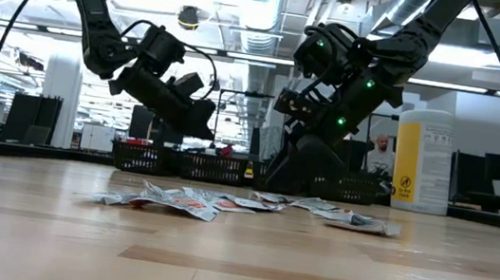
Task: Pick & Place First Aid Supplies
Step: Put the black towelette pack into the middle left black bin
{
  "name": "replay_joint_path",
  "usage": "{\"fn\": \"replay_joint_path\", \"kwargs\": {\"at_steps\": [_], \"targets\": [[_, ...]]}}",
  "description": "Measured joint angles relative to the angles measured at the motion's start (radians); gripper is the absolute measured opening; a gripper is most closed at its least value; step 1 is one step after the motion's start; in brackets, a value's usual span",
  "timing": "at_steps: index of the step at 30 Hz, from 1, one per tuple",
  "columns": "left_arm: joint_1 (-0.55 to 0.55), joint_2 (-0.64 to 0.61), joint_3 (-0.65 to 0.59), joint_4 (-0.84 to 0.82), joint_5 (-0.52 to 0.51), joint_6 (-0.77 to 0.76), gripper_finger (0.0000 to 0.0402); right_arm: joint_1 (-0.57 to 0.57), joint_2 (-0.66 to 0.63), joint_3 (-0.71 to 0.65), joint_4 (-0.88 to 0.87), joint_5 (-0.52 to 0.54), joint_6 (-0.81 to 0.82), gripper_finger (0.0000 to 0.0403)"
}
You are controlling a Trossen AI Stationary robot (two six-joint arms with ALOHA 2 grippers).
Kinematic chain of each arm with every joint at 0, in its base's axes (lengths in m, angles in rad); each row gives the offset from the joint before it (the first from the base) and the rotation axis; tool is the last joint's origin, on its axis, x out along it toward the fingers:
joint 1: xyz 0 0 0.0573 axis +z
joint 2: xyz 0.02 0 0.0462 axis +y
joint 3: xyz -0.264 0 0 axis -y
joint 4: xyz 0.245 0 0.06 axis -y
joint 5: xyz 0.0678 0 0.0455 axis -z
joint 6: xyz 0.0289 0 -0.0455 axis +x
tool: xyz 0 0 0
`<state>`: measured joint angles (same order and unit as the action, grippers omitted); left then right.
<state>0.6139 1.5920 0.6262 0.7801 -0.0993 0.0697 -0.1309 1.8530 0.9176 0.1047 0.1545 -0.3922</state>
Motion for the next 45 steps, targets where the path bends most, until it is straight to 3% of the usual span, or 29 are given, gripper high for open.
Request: {"fn": "replay_joint_path", "kwargs": {"at_steps": [5, 10, 14, 18, 29, 36, 45], "targets": [[-0.06, -0.141, 0.0, -0.137, 0.013, 0.027, 0.0117, 0.016, -0.031, -0.001, -0.003, 0.004, -0.008, 0.0169], [-0.183, -0.332, 0.001, -0.348, 0.17, -0.011, 0.0111, 0.055, -0.102, 0.026, 0.008, 0.0, -0.003, 0.0168], [-0.316, -0.415, -0.033, -0.463, 0.208, -0.051, 0.0108, 0.092, -0.129, 0.026, 0.024, -0.08, -0.001, 0.0166], [-0.437, -0.44, -0.11, -0.466, 0.165, -0.096, 0.0108, 0.13, -0.116, 0.027, 0.036, -0.208, 0.001, 0.0167], [-0.624, -0.443, -0.245, -0.35, 0.0, -0.259, 0.0108, 0.208, -0.064, 0.025, 0.063, -0.312, 0.079, 0.0144], [-0.696, -0.443, -0.265, -0.299, -0.056, -0.296, 0.0108, 0.237, -0.06, 0.025, 0.054, -0.313, 0.103, 0.0128], [-0.705, -0.443, -0.264, -0.262, -0.074, -0.321, 0.0108, 0.24, 0.078, 0.025, 0.078, -0.311, 0.206, 0.0143]]}}
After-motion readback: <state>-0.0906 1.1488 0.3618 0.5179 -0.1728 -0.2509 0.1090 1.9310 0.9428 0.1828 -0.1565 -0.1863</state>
